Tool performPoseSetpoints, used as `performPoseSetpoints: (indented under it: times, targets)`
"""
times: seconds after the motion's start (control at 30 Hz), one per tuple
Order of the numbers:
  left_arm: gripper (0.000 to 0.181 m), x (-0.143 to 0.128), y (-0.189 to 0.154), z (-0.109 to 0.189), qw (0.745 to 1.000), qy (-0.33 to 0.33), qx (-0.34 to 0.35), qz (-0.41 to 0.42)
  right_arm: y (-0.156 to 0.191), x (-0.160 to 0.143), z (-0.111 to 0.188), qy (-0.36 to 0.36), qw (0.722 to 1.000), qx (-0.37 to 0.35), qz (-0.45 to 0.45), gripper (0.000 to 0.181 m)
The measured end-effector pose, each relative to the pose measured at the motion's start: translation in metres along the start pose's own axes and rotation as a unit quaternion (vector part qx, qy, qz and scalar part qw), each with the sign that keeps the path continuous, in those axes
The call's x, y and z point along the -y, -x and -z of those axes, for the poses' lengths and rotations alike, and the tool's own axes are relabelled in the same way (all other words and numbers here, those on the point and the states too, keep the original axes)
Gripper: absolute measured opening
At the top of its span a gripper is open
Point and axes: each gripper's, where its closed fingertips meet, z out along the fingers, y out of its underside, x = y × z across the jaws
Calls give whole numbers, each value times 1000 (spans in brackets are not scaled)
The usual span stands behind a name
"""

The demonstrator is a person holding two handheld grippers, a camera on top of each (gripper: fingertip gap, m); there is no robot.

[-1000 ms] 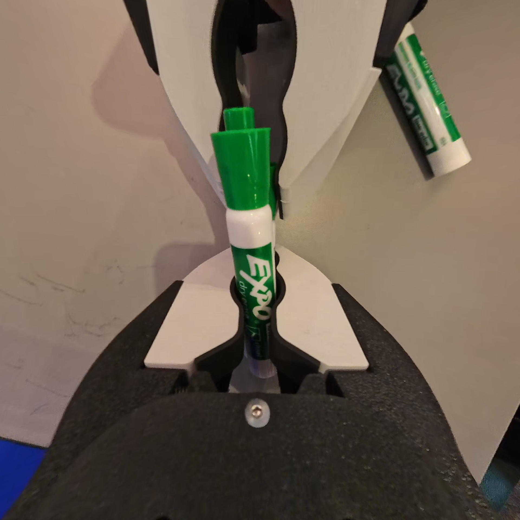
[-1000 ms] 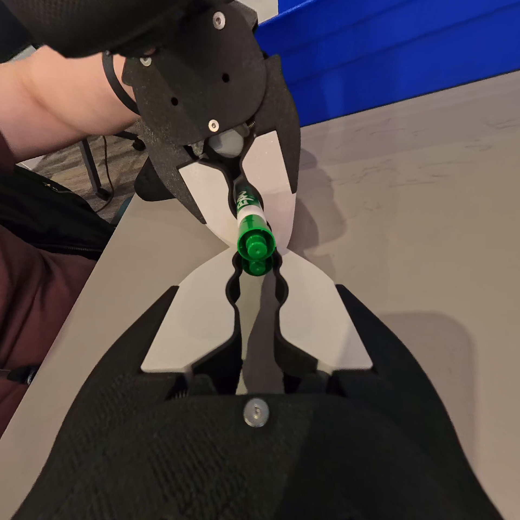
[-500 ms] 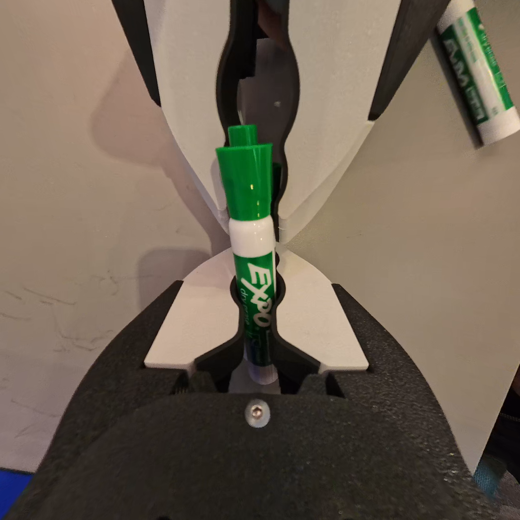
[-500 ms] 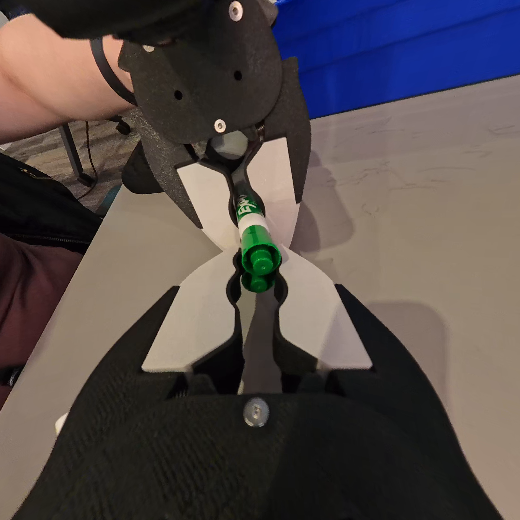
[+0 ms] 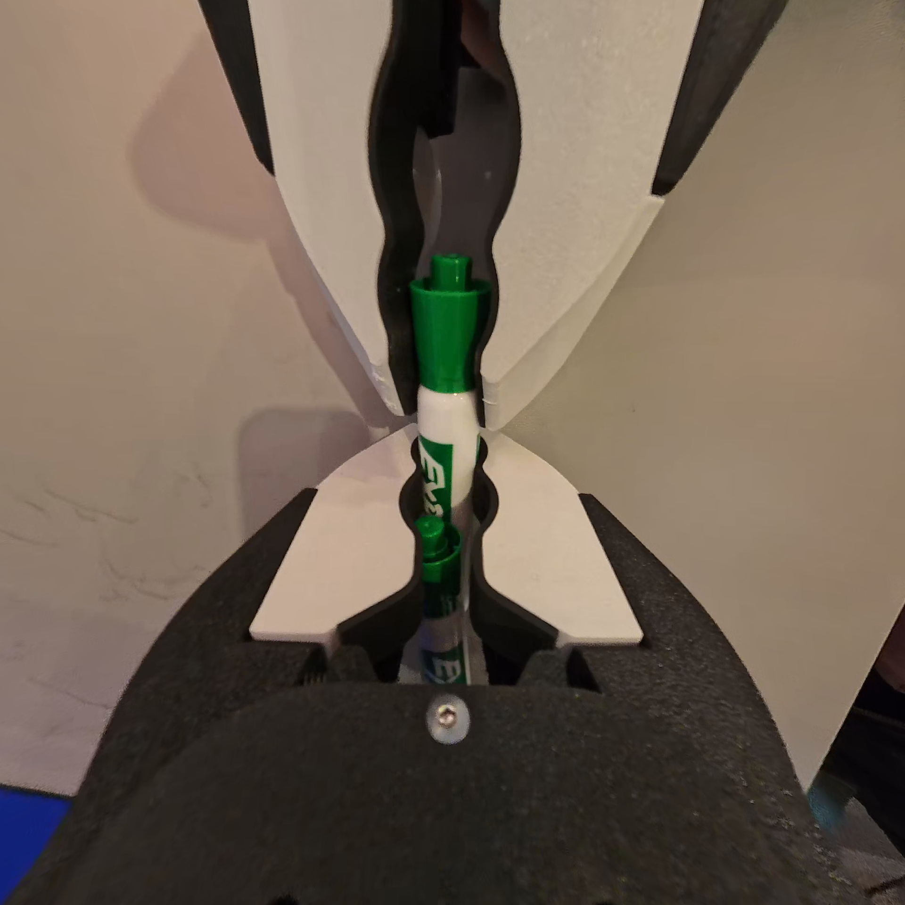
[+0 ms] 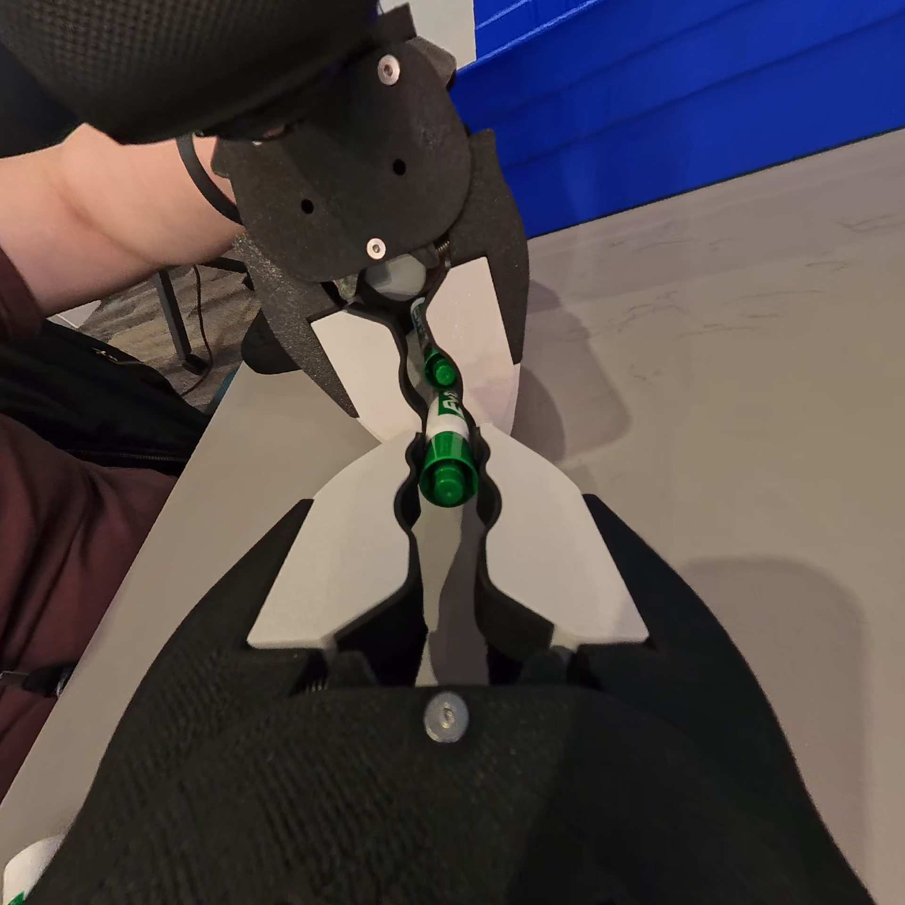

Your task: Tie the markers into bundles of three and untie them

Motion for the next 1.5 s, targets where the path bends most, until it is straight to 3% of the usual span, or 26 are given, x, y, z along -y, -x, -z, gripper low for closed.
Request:
performPoseSetpoints:
  times: [0.2,0.4,0.63,0.7,0.93,1.07,1.27,1.4,1.5]
  targets:
    - [16,0,0,0,1000,5,5,-13,0,-1,2,5,1000,-1,1,20]
    - [31,4,1,-1,1000,-14,14,-17,-4,7,11,-19,1000,-10,0,20]
    - [55,7,7,-2,999,-27,29,-5,-6,12,17,-23,999,-27,7,20]
    - [69,8,10,-1,999,-35,35,5,-10,10,22,-20,999,-38,5,20]
    - [94,-10,19,40,994,-49,72,62,-14,10,34,-33,998,-34,-40,20]
    - [95,-31,6,63,989,-67,78,103,-4,9,20,-19,998,-3,-63,20]
    - [86,-72,-13,71,984,-48,133,111,23,8,-14,22,999,22,-37,20]
    - [83,-87,-16,69,980,-54,134,136,21,0,-39,57,998,-8,-16,20]
    - [79,-96,-14,68,977,-51,141,154,16,-4,-47,73,996,-37,19,43]
